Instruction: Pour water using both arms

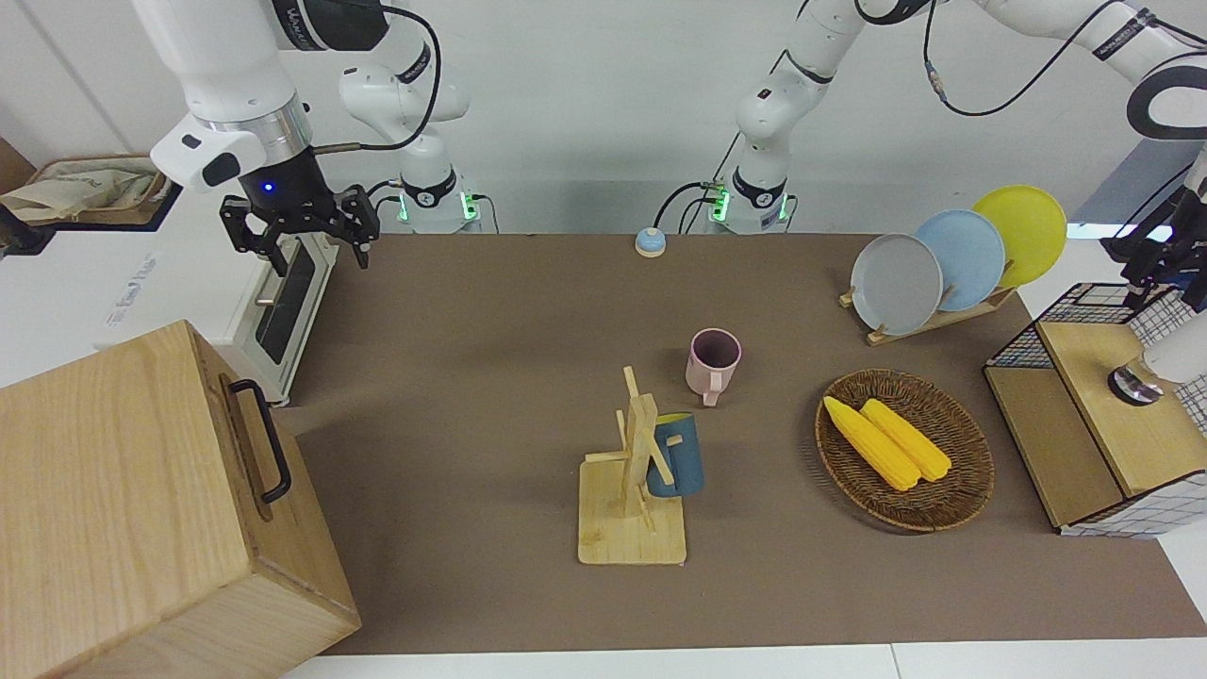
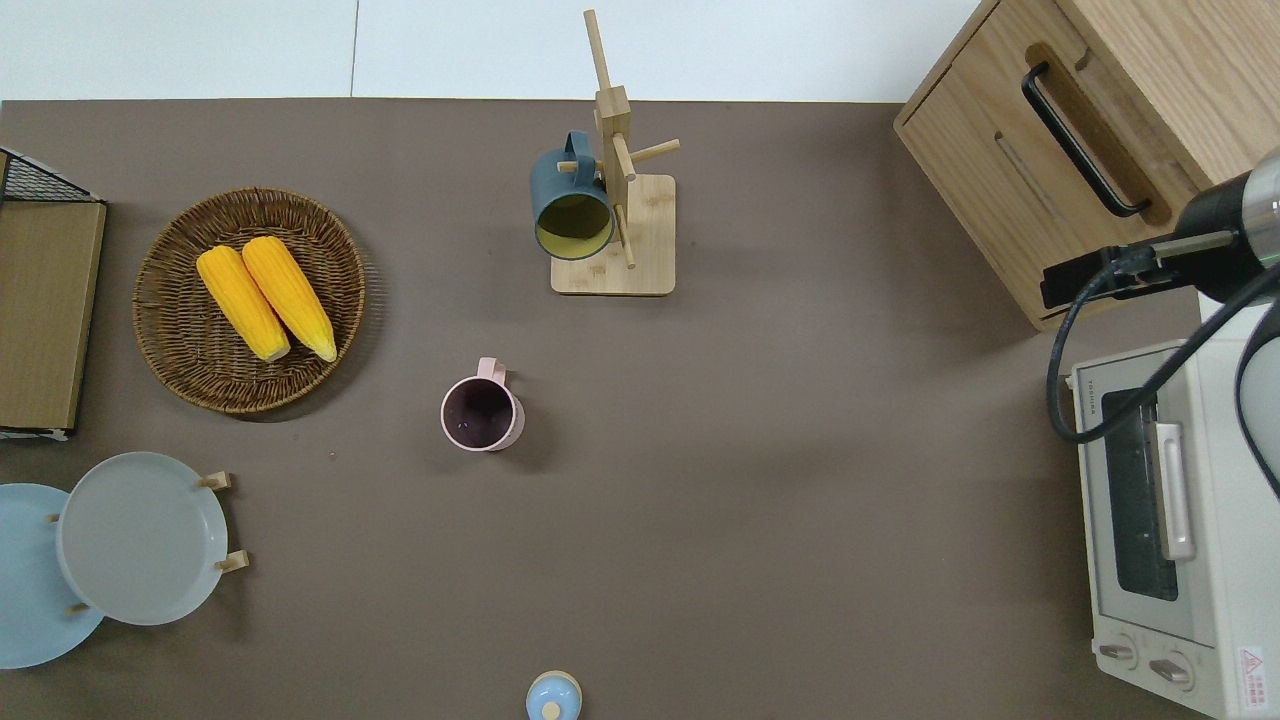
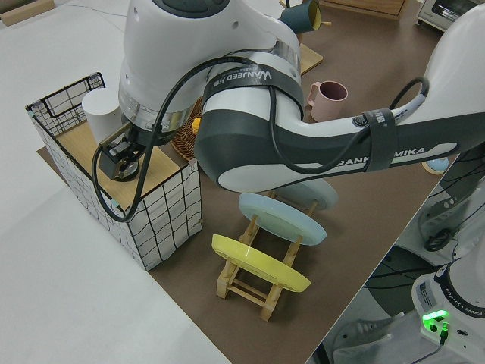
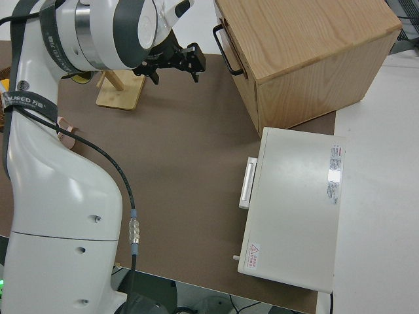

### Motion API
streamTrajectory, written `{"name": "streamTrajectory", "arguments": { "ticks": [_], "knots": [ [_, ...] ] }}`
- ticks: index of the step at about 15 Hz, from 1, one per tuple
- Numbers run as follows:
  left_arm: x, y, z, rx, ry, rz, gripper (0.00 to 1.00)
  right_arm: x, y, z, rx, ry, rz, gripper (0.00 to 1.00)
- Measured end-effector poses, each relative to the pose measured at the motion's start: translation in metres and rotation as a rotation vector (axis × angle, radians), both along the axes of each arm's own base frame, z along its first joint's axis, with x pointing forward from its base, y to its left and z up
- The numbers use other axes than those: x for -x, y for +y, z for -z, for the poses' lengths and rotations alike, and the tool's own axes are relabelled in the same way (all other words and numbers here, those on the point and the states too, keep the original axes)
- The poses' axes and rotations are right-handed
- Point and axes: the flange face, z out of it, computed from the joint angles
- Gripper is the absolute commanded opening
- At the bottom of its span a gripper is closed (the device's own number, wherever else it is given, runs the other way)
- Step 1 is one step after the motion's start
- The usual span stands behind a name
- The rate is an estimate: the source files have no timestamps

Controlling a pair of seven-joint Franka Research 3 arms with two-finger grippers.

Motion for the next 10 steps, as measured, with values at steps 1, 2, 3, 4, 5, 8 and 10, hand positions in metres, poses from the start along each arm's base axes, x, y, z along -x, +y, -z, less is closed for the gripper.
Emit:
{"name": "streamTrajectory", "arguments": {
  "ticks": [1, 2, 3, 4, 5, 8, 10],
  "knots": [
    [0.005, -0.004, -0.011, -0.003, 0.039, -0.011, 1.00, 0.000, 0.000, 0.000, 0.000, 0.000, 0.000, 0.987],
    [0.008, -0.011, -0.018, 0.000, 0.077, -0.024, 1.00, 0.000, 0.000, 0.000, 0.000, 0.000, 0.000, 0.987],
    [0.009, -0.019, -0.024, 0.012, 0.103, -0.037, 1.00, 0.000, 0.000, 0.000, 0.000, 0.000, 0.000, 0.987],
    [0.011, -0.028, -0.031, 0.023, 0.121, -0.055, 1.00, 0.000, 0.000, 0.000, 0.000, 0.000, 0.000, 0.987],
    [0.013, -0.039, -0.039, 0.037, 0.138, -0.076, 1.00, 0.000, 0.000, 0.000, 0.000, 0.000, 0.000, 0.987],
    [0.014, -0.074, -0.058, 0.040, 0.191, -0.114, 1.00, 0.000, 0.000, 0.000, 0.000, 0.000, 0.000, 0.987],
    [0.009, -0.107, -0.070, 0.030, 0.214, -0.132, 1.00, 0.000, 0.000, 0.000, 0.000, 0.000, 0.000, 0.987]
  ]
}}
